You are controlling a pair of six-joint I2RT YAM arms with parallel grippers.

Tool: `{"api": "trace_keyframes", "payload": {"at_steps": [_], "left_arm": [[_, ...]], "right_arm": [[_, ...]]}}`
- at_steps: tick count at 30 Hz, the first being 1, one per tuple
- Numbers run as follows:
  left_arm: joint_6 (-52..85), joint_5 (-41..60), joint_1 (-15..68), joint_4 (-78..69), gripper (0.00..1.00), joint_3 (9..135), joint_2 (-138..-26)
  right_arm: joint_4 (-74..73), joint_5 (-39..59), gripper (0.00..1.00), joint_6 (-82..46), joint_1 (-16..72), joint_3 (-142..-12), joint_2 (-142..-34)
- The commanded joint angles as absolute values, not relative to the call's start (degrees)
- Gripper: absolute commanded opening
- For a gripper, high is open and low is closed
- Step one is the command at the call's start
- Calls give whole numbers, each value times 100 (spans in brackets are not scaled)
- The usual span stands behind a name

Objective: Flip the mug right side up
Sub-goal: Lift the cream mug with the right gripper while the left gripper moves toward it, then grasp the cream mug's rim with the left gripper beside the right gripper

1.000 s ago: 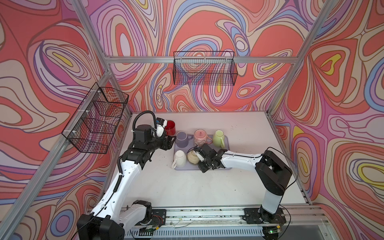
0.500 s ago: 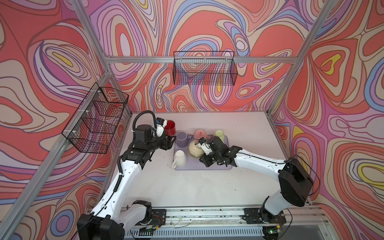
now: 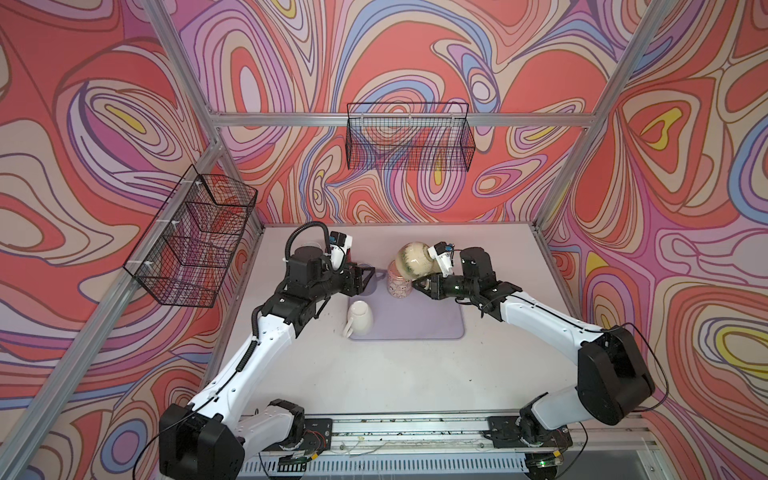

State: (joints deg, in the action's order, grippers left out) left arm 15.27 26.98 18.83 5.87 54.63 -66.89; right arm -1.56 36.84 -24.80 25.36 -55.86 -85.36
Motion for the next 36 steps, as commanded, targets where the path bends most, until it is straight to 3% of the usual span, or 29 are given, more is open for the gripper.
{"api": "trace_keyframes", "payload": {"at_steps": [1, 10, 24, 30, 36], "left_arm": [[2057, 3093, 1964, -318, 67, 5339, -6888], [2876, 4075, 2077, -1750, 68, 5546, -7330], [3662, 4480, 2557, -3123, 69, 5807, -8030], [3957, 4648, 2602, -3538, 63, 5845, -8147], [4225, 4754, 2619, -3919, 43, 5817, -8217]], "right_arm": [[-1588, 4661, 0, -2930, 2367, -5551, -8215], [-2777, 5494, 0, -3623, 2313, -5392, -8272], [-4160, 5941, 0, -4415, 2329, -5217, -8534], [-4389, 5969, 0, -4544, 2329, -5208, -8596], [-4834, 6027, 0, -4813, 2336, -5173, -8749]]}}
